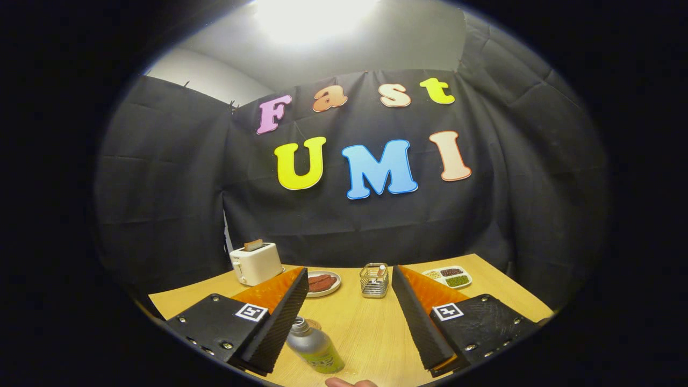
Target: Take the bottle from table, then pour the juice into the cup, finally place the bottle on the coaster
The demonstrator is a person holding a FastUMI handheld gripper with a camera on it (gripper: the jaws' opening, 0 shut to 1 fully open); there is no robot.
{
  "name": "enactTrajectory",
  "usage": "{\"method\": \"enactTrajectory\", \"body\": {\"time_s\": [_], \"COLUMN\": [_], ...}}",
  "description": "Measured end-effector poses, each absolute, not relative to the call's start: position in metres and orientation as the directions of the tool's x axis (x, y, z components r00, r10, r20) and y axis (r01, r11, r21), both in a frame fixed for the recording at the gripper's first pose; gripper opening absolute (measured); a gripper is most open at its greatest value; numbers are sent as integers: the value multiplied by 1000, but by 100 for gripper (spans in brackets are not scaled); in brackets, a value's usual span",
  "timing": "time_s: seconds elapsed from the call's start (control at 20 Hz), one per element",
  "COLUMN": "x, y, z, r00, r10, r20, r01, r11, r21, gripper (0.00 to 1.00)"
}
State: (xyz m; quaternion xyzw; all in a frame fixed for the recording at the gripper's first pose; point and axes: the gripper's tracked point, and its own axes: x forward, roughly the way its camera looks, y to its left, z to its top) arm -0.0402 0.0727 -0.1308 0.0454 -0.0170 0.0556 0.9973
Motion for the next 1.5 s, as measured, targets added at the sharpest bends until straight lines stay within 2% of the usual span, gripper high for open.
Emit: {"method": "enactTrajectory", "body": {"time_s": [0.25, 0.55, 0.8, 1.35, 1.4, 1.5], "x": [-47, -20, 6, 31, 34, 38], "y": [109, 135, 134, 140, 142, 147], "z": [-172, -224, -249, -279, -279, -275], "r00": [995, 997, 999, 998, 998, 998], "r10": [90, 70, 19, -2, -3, 10], "r20": [50, -17, -32, -62, -62, -67], "r01": [-94, -68, -17, 5, 5, -10], "r11": [994, 996, 997, 999, 999, 1000], "r21": [64, 65, 78, 46, 37, -4], "gripper": [96, 96, 96, 96, 89, 85]}}
